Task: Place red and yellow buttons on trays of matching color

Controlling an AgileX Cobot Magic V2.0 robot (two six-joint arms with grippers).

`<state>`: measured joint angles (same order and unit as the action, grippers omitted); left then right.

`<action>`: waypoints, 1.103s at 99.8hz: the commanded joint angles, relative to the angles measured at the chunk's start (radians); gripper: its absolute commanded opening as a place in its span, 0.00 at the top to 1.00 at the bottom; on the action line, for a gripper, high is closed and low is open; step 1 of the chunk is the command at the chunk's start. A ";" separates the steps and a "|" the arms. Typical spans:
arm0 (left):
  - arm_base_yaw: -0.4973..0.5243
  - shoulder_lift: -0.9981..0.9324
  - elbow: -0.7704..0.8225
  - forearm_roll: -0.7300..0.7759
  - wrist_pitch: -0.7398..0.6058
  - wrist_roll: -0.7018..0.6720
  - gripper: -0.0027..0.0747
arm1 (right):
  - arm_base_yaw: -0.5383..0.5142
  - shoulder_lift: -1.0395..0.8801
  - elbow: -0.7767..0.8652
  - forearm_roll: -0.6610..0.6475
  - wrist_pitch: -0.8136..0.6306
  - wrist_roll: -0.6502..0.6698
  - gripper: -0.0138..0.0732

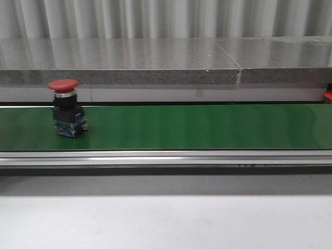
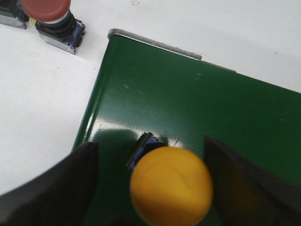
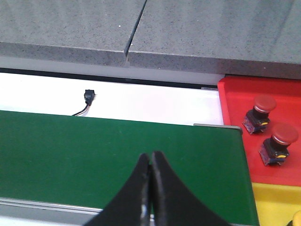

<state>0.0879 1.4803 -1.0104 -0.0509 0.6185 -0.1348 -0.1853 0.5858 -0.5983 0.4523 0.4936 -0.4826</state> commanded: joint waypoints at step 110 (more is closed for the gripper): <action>-0.292 -0.856 0.383 0.068 -0.259 0.048 0.14 | -0.001 -0.003 -0.023 0.014 -0.059 -0.007 0.93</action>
<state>-0.1933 0.7029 -0.6520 0.0113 0.4458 -0.0861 -0.1853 0.5858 -0.5983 0.4523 0.4936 -0.4826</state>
